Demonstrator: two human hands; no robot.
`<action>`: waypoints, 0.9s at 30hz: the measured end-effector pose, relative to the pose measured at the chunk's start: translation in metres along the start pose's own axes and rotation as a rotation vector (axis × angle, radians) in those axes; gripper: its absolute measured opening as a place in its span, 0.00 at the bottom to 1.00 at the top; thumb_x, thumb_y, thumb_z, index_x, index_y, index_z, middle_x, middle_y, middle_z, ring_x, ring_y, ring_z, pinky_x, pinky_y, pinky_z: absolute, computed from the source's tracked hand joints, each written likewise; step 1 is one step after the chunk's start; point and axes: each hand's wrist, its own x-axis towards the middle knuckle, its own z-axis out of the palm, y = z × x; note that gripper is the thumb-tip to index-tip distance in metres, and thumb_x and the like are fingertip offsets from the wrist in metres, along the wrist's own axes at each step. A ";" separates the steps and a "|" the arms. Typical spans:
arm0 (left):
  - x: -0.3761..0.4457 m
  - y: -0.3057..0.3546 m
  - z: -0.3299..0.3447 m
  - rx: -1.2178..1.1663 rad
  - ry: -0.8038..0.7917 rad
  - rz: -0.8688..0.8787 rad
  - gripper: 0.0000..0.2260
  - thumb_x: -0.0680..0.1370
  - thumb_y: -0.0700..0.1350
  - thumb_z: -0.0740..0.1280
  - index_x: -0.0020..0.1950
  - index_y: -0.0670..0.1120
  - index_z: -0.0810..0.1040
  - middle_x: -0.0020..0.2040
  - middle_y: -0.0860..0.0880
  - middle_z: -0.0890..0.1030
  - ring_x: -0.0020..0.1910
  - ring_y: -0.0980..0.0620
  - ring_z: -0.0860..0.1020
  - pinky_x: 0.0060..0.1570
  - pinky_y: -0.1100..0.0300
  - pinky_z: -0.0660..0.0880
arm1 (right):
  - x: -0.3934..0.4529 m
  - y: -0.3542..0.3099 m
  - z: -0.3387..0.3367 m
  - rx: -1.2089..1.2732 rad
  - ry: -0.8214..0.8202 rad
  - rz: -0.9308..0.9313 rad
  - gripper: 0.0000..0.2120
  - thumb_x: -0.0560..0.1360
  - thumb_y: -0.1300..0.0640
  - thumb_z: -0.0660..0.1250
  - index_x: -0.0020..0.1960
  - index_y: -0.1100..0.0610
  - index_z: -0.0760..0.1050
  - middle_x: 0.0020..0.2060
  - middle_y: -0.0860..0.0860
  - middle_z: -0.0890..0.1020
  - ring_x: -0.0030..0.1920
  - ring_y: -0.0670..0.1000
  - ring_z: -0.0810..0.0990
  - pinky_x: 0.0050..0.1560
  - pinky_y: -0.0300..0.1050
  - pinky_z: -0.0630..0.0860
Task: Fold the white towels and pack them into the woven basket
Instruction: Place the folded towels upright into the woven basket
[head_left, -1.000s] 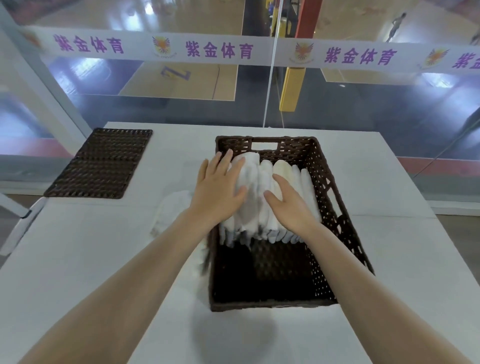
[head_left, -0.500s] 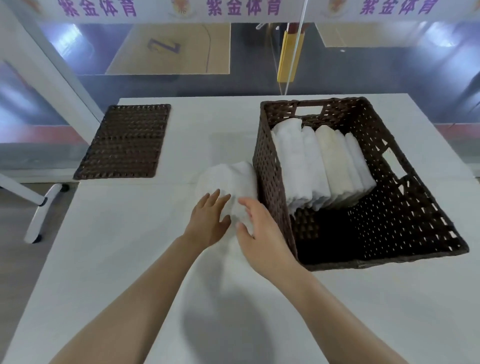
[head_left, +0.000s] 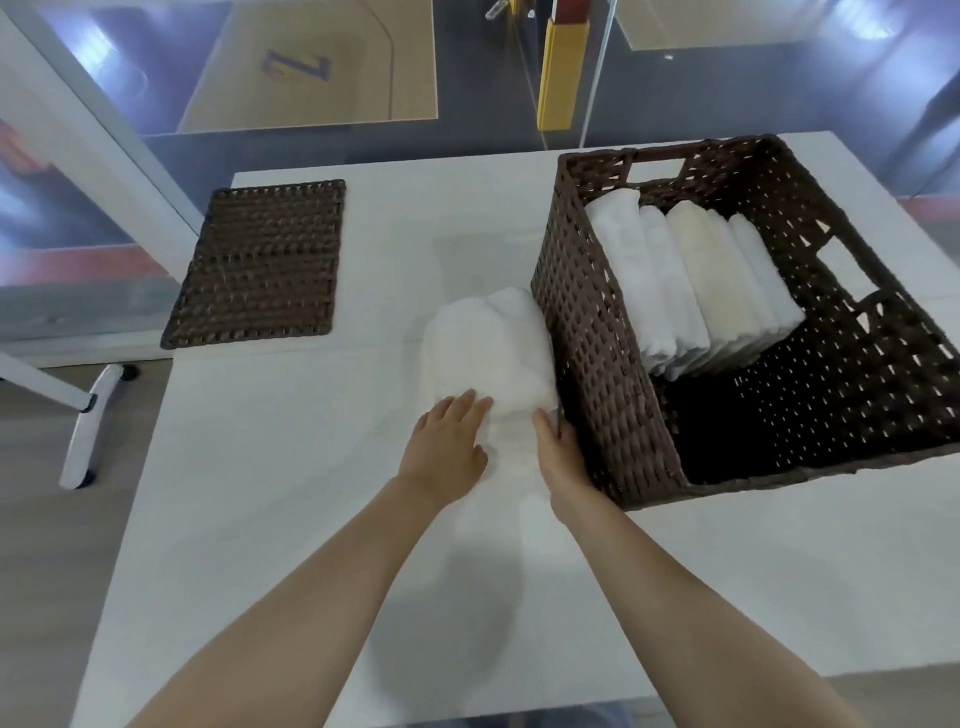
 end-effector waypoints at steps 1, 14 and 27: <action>-0.002 -0.001 0.000 -0.003 0.002 0.000 0.29 0.80 0.48 0.60 0.79 0.52 0.54 0.80 0.51 0.55 0.77 0.48 0.55 0.75 0.54 0.54 | 0.005 0.002 0.002 0.066 -0.004 0.044 0.40 0.69 0.25 0.58 0.76 0.44 0.61 0.74 0.46 0.66 0.72 0.54 0.66 0.72 0.57 0.63; -0.052 -0.018 -0.007 0.091 0.073 -0.045 0.20 0.81 0.59 0.54 0.68 0.51 0.73 0.62 0.50 0.76 0.59 0.46 0.74 0.57 0.54 0.71 | -0.037 0.049 0.002 0.316 -0.302 0.370 0.21 0.75 0.38 0.67 0.57 0.55 0.80 0.51 0.53 0.85 0.54 0.52 0.83 0.61 0.50 0.77; -0.046 -0.010 -0.031 -0.605 -0.073 -0.250 0.37 0.74 0.64 0.65 0.78 0.57 0.52 0.77 0.54 0.57 0.72 0.49 0.65 0.68 0.51 0.66 | -0.060 0.032 0.034 0.559 -0.471 0.167 0.25 0.77 0.38 0.65 0.64 0.55 0.78 0.57 0.53 0.83 0.59 0.51 0.81 0.62 0.48 0.74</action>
